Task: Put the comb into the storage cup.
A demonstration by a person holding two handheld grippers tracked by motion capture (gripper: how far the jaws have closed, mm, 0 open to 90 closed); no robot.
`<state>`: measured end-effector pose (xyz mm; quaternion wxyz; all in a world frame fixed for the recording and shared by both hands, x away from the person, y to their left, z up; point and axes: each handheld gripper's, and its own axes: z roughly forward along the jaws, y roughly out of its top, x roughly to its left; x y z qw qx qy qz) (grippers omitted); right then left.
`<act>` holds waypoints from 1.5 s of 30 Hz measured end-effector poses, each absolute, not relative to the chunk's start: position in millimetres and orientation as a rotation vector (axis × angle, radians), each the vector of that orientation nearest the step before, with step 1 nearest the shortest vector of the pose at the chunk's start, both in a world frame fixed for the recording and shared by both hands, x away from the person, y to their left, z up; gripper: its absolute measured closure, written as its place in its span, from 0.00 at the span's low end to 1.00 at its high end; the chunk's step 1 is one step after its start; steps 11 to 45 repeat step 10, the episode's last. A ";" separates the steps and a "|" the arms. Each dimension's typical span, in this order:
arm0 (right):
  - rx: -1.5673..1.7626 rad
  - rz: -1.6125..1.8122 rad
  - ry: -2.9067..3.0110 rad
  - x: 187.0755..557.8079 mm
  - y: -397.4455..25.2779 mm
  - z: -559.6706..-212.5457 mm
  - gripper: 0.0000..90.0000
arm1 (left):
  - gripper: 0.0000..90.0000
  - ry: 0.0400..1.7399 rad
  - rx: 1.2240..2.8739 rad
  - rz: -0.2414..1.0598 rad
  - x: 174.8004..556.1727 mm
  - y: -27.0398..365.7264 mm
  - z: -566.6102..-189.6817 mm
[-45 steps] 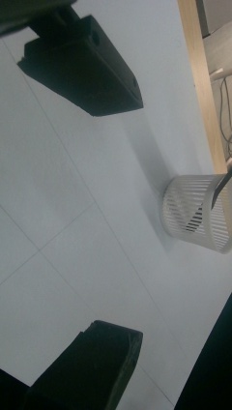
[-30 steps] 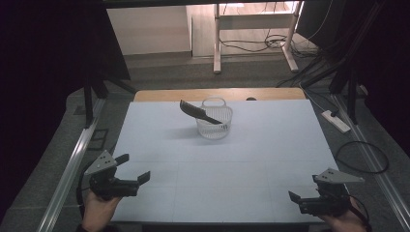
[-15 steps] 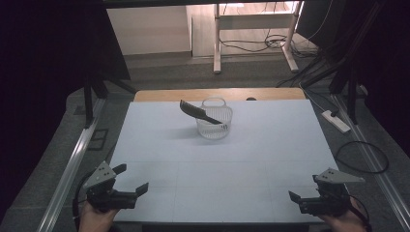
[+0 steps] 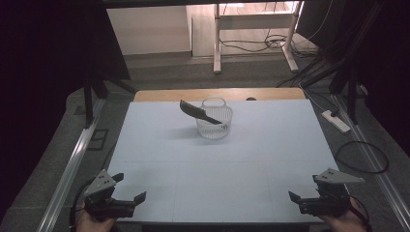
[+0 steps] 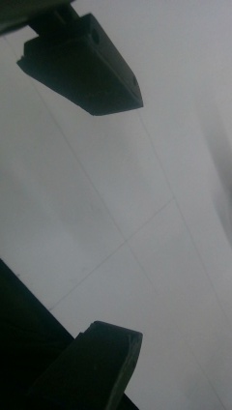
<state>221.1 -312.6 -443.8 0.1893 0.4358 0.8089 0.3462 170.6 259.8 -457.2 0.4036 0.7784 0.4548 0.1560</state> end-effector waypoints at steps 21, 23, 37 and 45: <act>1.217 0.967 2.279 221.1 -312.2 -444.1 0.03 | 0.00 1.162 1.958 0.370 170.7 261.2 -458.1; 1.217 0.967 2.279 221.1 -312.2 -444.1 0.03 | 0.00 1.162 1.958 0.370 170.7 261.2 -458.1; 1.217 0.967 2.279 221.1 -312.2 -444.1 0.03 | 0.00 1.162 1.958 0.370 170.7 261.2 -458.1; 1.217 0.967 2.279 221.1 -312.2 -444.1 0.03 | 0.00 1.162 1.958 0.370 170.7 261.2 -458.1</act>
